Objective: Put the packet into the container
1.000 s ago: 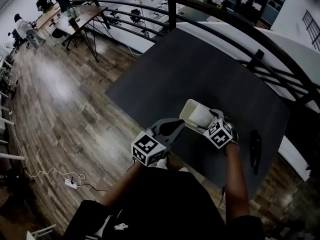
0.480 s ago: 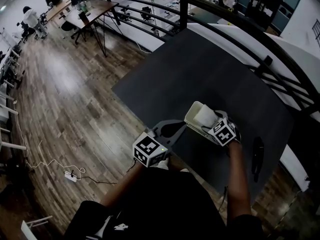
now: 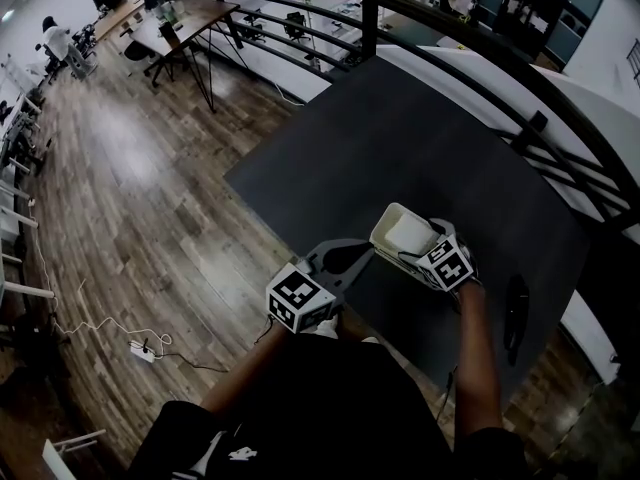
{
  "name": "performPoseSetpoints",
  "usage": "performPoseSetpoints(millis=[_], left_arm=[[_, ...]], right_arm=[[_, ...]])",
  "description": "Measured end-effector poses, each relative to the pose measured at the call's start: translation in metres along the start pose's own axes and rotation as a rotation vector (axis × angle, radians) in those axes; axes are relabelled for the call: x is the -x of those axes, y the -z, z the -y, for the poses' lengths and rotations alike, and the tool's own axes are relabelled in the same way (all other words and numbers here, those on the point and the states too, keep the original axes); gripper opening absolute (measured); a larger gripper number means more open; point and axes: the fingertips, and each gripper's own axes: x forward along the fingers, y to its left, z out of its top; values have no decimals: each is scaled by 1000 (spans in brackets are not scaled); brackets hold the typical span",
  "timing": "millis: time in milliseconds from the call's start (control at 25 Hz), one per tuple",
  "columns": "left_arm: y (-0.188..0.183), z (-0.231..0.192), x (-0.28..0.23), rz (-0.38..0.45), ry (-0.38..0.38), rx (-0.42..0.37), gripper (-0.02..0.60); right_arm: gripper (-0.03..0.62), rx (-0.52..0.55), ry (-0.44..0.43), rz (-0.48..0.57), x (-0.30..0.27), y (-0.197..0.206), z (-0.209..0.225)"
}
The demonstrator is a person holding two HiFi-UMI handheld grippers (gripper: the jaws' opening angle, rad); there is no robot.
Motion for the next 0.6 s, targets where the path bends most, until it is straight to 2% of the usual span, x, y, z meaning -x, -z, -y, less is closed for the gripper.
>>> performPoseSetpoints(millis=[80, 120, 400, 600], left_arm=[[0, 1, -1, 1, 3, 5, 5], [1, 1, -1, 1, 4, 5, 5], [-1, 1, -4, 5, 15, 4, 6], [-2, -2, -4, 8, 18, 4, 5]], right_arm=[[505, -21, 1, 28, 0, -3, 0], [515, -28, -1, 33, -1, -4, -1], [515, -34, 4, 63, 6, -11, -5], [515, -49, 31, 129, 20, -28, -11]])
